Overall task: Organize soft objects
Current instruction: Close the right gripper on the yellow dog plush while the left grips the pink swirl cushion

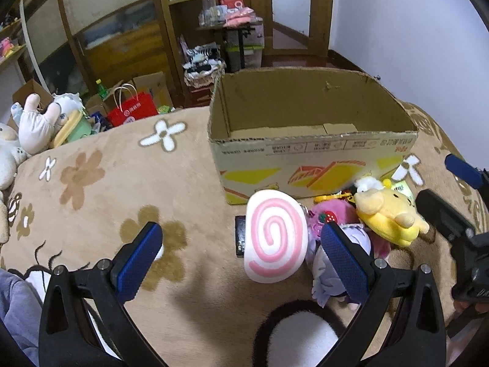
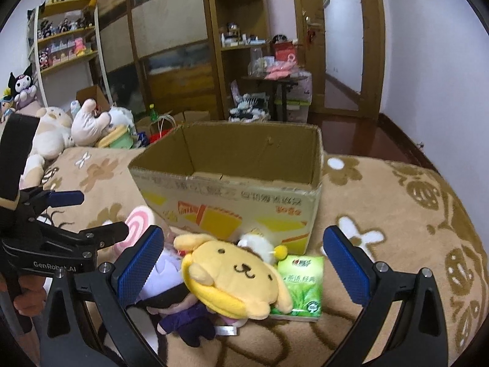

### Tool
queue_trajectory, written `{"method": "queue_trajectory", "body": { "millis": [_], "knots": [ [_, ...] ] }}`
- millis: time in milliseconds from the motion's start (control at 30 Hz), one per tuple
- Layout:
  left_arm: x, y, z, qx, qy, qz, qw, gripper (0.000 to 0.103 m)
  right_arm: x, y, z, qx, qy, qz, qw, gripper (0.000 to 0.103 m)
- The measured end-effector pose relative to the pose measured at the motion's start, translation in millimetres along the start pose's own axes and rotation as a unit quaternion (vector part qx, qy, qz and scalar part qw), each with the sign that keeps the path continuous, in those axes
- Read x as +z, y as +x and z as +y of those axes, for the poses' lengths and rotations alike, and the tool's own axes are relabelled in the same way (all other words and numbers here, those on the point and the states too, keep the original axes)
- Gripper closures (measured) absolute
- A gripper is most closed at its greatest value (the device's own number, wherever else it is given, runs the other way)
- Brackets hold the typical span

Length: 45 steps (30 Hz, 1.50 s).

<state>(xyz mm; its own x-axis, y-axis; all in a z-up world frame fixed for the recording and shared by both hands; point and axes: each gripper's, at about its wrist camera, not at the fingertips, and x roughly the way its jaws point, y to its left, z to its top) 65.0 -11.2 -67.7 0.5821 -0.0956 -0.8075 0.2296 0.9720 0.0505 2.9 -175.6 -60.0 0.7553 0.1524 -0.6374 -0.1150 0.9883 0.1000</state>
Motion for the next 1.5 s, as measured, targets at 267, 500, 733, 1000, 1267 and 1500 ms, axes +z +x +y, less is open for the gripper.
{"method": "queue_trajectory", "body": {
  "millis": [267,500,733,1000,1267,1500],
  "knots": [
    [-2.7,20.1,-1.7,-0.015,0.0,0.031,0.9994,0.001,-12.5,29.3,-9.3,0.02,0.041,0.057,0.997,0.0],
    [-5.4,38.9,-2.8,-0.017,0.002,0.061,0.998,0.001,-22.3,52.4,-13.9,0.056,0.068,0.097,0.991,0.009],
    [-6.2,43.9,-1.2,-0.027,-0.001,0.065,0.9975,0.007,-24.5,57.0,-13.9,0.064,0.071,0.102,0.99,0.009],
    [-9.2,47.4,0.4,-0.053,-0.014,0.08,0.9953,0.033,-23.3,56.6,-11.4,0.065,0.061,0.108,0.99,0.016],
    [-12.0,48.7,6.8,-0.085,-0.031,0.091,0.9917,0.059,-20.4,49.9,-1.6,0.046,0.037,0.1,0.993,0.019],
    [-12.5,41.9,9.4,-0.076,-0.033,0.082,0.9932,0.061,-20.2,43.1,-3.1,0.011,0.033,0.088,0.995,0.019]
  ]
}}
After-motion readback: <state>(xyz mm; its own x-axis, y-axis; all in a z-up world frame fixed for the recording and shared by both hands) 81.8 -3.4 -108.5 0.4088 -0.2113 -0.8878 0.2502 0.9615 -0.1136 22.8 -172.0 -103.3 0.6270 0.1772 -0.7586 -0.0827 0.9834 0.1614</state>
